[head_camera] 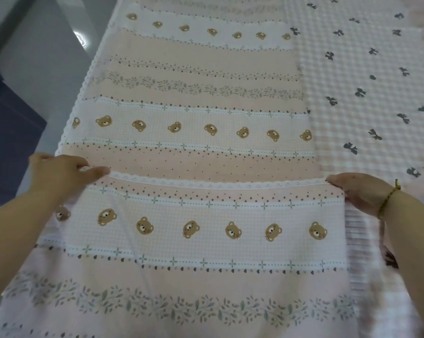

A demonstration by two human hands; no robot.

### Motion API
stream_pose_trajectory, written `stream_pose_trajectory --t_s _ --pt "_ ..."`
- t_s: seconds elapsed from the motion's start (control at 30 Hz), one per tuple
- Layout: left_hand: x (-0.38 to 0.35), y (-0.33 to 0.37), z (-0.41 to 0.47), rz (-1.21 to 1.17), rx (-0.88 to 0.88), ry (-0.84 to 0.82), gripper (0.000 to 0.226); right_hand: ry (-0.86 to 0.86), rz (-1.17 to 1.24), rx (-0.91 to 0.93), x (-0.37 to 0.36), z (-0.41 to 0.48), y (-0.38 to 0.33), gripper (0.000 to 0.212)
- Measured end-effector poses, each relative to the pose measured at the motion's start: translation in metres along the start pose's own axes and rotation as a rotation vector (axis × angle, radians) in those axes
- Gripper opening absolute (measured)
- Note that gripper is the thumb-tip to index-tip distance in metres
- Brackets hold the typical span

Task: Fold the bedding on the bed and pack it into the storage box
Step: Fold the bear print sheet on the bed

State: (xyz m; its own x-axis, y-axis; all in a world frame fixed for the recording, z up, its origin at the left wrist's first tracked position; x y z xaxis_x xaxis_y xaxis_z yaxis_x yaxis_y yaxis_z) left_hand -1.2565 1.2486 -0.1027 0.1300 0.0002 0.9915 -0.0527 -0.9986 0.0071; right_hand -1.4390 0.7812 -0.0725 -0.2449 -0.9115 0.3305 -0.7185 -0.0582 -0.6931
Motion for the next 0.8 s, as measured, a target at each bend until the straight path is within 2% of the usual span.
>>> stream_pose_trajectory --t_s 0.07,0.1,0.13,0.2,0.23,0.27,0.3,0.33,0.4,0.47,0.5,0.57,0.6,0.67,0.8 --pt "0.002 0.001 0.005 0.011 0.088 0.003 0.06 0.132 -0.04 0.002 -0.007 0.002 -0.002 0.049" --pt "0.003 0.005 0.004 -0.013 0.077 0.072 0.058 0.23 -0.088 0.034 -0.012 0.003 -0.002 0.03" --pt "0.0 0.011 0.001 -0.016 0.042 0.166 0.054 0.34 -0.141 0.082 -0.017 0.004 0.0 0.025" --pt "-0.004 0.032 -0.015 -0.022 -0.057 0.365 0.034 0.575 -0.236 0.176 -0.029 0.003 0.006 0.032" --pt "-0.005 0.045 -0.028 -0.062 -0.122 0.435 0.033 0.688 -0.304 0.212 -0.043 -0.004 0.006 0.036" --pt "-0.009 0.058 -0.044 -0.11 -0.219 0.443 0.036 0.787 -0.412 0.261 -0.058 -0.013 0.006 0.04" --pt "-0.011 0.075 -0.063 -0.146 -0.33 0.372 0.041 0.821 -0.524 0.356 -0.078 -0.022 0.01 0.044" --pt "-0.02 0.085 -0.079 -0.154 -0.447 0.259 0.049 0.776 -0.637 0.476 -0.103 -0.031 0.017 0.049" --pt "-0.038 0.098 -0.1 -0.105 -0.584 0.101 0.058 0.538 -0.878 0.614 -0.16 -0.046 0.031 0.055" --pt "-0.049 0.1 -0.104 -0.081 -0.547 0.011 0.063 0.341 -1.061 0.654 -0.199 -0.054 0.044 0.055" --pt "-0.05 0.1 -0.1 -0.07 -0.513 -0.003 0.067 0.24 -1.127 0.622 -0.205 -0.055 0.042 0.063" --pt "-0.049 0.095 -0.088 -0.052 -0.441 -0.003 0.077 0.202 -1.256 0.663 -0.195 -0.042 0.045 0.076" --pt "-0.05 0.089 -0.083 -0.048 -0.414 0.026 0.085 0.183 -1.239 0.642 -0.183 -0.036 0.051 0.075" --pt "-0.049 0.079 -0.078 -0.04 -0.356 -0.018 0.097 0.194 -1.223 0.524 -0.151 -0.026 0.054 0.08" --pt "-0.056 0.08 -0.073 -0.01 -0.368 -0.136 0.099 0.237 -1.234 0.334 -0.114 -0.016 0.062 0.089"
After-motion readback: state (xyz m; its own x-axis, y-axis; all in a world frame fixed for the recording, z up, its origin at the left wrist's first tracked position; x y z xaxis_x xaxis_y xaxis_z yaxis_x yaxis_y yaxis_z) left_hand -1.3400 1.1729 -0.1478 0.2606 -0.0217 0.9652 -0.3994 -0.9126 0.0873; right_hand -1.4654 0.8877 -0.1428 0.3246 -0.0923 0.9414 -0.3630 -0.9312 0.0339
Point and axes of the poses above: each hand's wrist, its own z-axis towards the middle knuckle, its own x-axis out of the back of the hand, y = z × x, the point moved 1 cm from there along z, towards the middle knuckle, and after that the axes turned 8 degrees about y, right-handed, at the moved point
